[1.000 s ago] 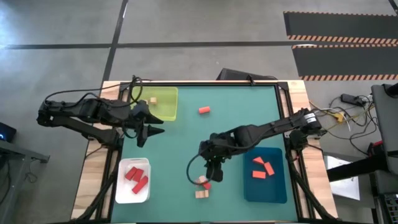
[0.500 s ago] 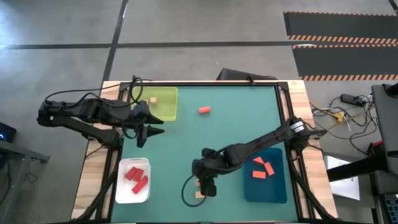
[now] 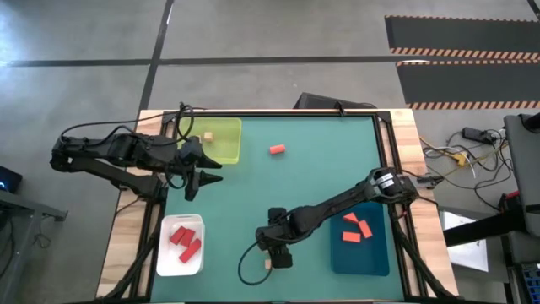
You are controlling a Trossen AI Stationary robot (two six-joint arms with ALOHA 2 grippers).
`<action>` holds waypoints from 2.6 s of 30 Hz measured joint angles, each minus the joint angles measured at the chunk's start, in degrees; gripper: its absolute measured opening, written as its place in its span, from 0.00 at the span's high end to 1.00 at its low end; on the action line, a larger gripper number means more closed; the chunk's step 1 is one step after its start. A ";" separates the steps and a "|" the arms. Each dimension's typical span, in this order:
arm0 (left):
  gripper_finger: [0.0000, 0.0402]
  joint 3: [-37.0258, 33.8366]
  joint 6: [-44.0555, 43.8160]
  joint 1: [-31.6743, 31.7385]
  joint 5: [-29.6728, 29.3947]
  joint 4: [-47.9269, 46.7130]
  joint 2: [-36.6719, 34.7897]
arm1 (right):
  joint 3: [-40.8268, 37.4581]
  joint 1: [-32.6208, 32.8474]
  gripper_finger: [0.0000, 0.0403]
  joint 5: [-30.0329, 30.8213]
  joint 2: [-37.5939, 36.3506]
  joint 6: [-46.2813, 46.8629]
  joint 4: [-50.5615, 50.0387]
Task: Sort & place blocks by color
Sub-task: Put the light brown block into the yellow bin
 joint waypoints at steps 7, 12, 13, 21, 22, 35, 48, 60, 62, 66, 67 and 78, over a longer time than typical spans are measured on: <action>0.56 0.00 0.27 0.00 -0.02 0.00 0.04 | 0.00 -0.17 0.38 -0.02 1.76 -0.35 0.74; 0.56 0.00 1.36 0.00 -0.02 0.04 0.15 | -0.02 -0.34 0.38 -0.12 2.58 -2.56 0.88; 0.56 0.00 1.38 0.00 -0.02 0.04 0.17 | -0.04 -0.42 0.38 -0.24 2.66 -2.97 1.33; 0.56 0.00 2.27 0.00 -0.02 0.04 0.15 | -0.17 -1.19 0.38 -2.00 3.35 -6.36 3.01; 0.56 0.00 2.46 0.00 -0.03 0.04 0.15 | -0.36 -1.23 0.38 -2.36 3.35 -6.47 3.33; 0.56 0.00 2.95 0.00 -0.04 0.07 0.15 | -0.98 -2.02 0.43 0.23 3.35 -3.04 2.84; 0.56 0.00 2.56 0.00 -0.07 0.07 0.28 | -1.01 -3.45 0.42 1.19 2.54 1.09 2.84; 0.56 0.00 2.95 0.00 -0.09 0.07 0.28 | -1.01 -2.40 0.40 -0.31 1.73 7.71 -0.32; 0.56 0.00 2.97 0.00 -0.09 0.07 0.28 | -1.34 -2.27 0.40 -0.07 1.75 7.84 -0.95; 0.56 0.00 3.68 0.00 -0.09 0.07 0.28 | -2.41 -2.29 0.43 -0.02 1.80 8.17 -0.76; 0.56 0.00 3.93 0.00 -0.09 0.07 0.28 | -2.75 -2.29 0.44 -0.02 1.80 8.22 -0.65; 0.56 0.00 3.98 0.00 -0.09 0.07 0.28 | -5.27 -2.31 0.61 -0.09 1.86 9.28 4.73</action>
